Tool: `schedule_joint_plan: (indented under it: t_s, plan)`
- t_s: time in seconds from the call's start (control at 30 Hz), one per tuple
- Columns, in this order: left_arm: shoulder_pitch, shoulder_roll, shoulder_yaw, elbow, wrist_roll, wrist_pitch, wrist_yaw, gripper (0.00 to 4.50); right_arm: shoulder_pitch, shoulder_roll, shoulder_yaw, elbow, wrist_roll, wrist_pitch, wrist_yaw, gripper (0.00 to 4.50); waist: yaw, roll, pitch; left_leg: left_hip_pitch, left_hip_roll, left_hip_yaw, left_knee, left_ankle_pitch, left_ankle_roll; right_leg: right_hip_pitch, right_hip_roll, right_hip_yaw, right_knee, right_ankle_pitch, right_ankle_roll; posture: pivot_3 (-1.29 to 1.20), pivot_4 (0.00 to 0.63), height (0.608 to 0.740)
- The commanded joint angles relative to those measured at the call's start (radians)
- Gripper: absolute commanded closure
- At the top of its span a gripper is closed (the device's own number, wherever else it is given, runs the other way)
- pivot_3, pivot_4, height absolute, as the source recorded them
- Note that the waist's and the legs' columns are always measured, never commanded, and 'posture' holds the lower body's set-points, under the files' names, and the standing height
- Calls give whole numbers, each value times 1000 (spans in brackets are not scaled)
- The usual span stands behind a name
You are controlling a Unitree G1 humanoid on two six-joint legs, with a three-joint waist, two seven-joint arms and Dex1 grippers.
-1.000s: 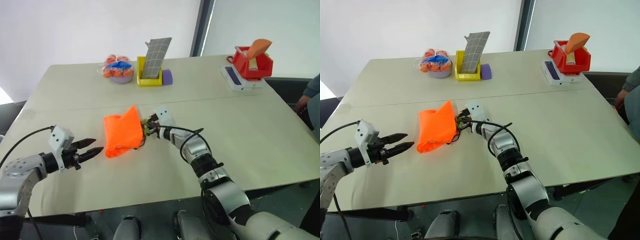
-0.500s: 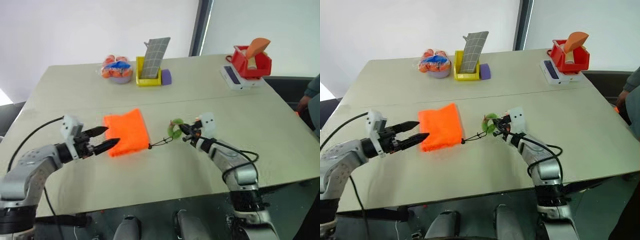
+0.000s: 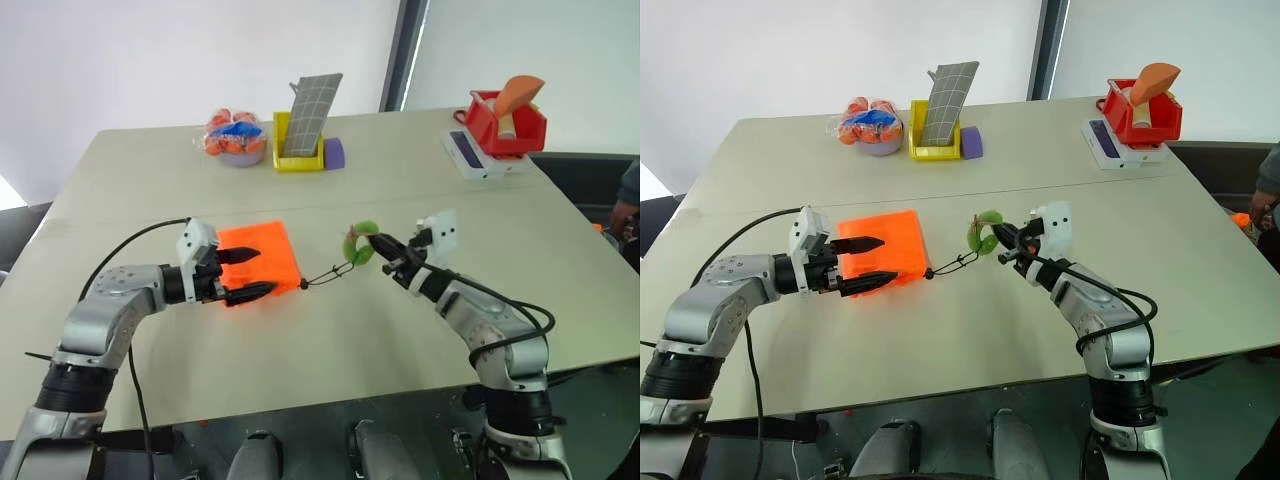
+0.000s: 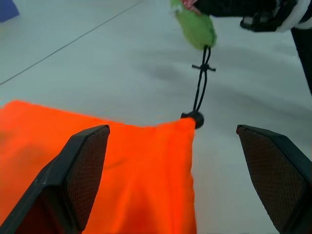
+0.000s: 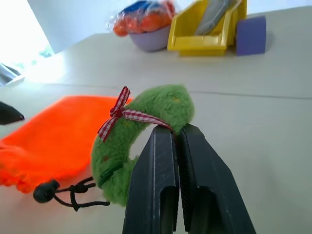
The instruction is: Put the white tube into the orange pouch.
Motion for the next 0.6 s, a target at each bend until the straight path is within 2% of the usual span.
schedule_joint_plan:
  t_s: [0.03, 0.4, 0.6]
  plan:
    - [-35, 18, -3, 42, 41, -58, -34, 52, -32, 11, -7, -39, 34, -4, -14, 4500, 0, 0, 0, 0, 0, 0, 0, 0, 0, 0, 0, 0, 0, 0, 0, 0, 150, 740]
    - [-39, -1, -13, 34, 62, -86, -68, 52, -44, 17, 41, -40, 45, -36, 5, 4500, 1, 0, 0, 0, 0, 0, 0, 0, 0, 0, 0, 0, 0, 1, -1, 0, 150, 740]
    - [-101, -18, -90, 14, 88, -61, -102, 52, -51, 8, 56, -55, 62, -52, 36, 4500, 4, 0, 0, -1, 0, 0, 0, 0, 0, 0, 0, 0, 0, 0, -1, 0, 150, 740]
